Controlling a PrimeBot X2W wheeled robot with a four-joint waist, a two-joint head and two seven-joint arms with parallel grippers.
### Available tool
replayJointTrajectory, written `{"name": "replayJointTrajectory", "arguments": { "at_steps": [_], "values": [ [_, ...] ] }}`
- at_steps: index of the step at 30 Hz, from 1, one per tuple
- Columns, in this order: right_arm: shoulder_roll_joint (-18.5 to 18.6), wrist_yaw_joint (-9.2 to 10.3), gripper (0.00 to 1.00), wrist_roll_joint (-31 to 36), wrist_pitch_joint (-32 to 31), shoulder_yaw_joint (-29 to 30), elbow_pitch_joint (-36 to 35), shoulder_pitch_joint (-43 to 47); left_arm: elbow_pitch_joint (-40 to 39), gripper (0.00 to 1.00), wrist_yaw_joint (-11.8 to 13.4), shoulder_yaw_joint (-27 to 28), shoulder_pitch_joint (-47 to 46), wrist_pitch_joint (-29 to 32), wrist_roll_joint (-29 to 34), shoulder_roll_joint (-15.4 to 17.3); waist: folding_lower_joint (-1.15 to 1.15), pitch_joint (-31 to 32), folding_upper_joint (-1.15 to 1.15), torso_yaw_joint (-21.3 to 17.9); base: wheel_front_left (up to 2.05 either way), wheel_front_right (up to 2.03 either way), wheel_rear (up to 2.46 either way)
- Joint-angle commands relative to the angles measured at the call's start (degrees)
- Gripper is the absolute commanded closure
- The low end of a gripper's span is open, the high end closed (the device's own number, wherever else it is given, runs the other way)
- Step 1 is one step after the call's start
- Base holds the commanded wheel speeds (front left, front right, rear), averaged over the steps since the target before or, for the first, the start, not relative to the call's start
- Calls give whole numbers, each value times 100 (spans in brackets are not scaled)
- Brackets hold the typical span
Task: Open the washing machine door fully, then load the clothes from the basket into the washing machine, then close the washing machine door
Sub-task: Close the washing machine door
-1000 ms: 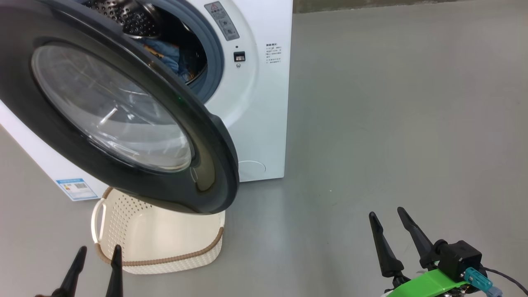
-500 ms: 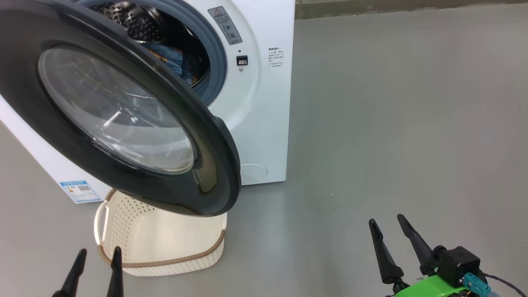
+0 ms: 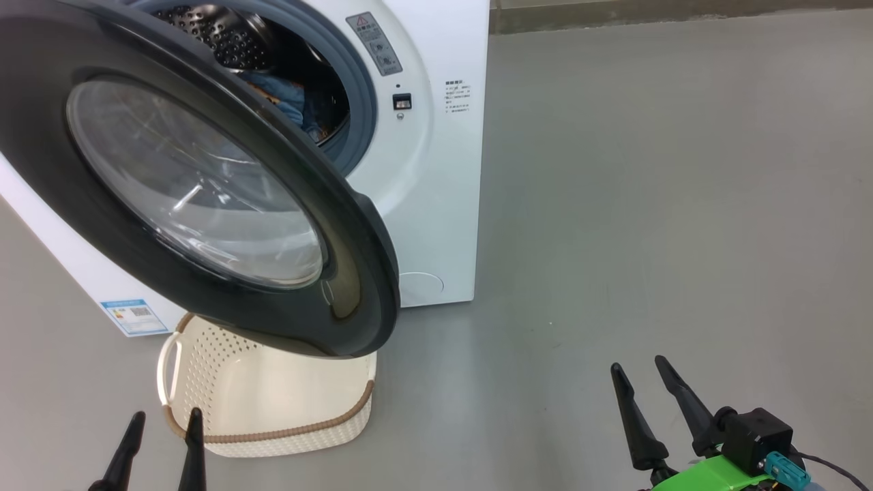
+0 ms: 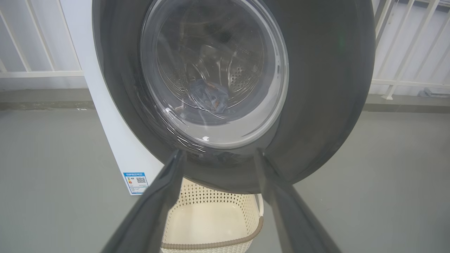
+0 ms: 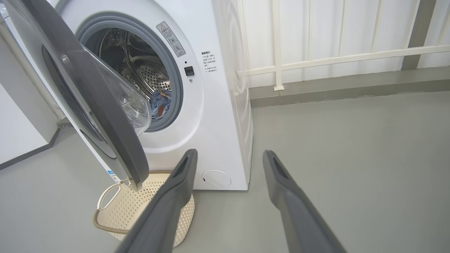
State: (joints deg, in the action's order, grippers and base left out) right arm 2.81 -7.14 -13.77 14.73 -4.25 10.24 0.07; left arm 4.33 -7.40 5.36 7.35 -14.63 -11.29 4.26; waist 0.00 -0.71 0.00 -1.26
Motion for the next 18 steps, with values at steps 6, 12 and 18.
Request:
{"name": "replayJointTrajectory", "arguments": {
  "at_steps": [6,12,18],
  "values": [
    [7,-35,100,-64,27,-38,-275,-127,-160,0,-9,247,-104,-37,38,1,0,-20,0,11,0,0,0],
    [7,-35,100,-190,27,-21,-1052,-315,-140,0,-9,265,-136,-37,12,-21,0,-69,0,16,0,0,0],
    [7,-35,100,-303,27,-476,-2081,-659,-147,0,-9,239,-172,-37,-31,-39,0,-154,0,19,0,0,0]
  ]
}}
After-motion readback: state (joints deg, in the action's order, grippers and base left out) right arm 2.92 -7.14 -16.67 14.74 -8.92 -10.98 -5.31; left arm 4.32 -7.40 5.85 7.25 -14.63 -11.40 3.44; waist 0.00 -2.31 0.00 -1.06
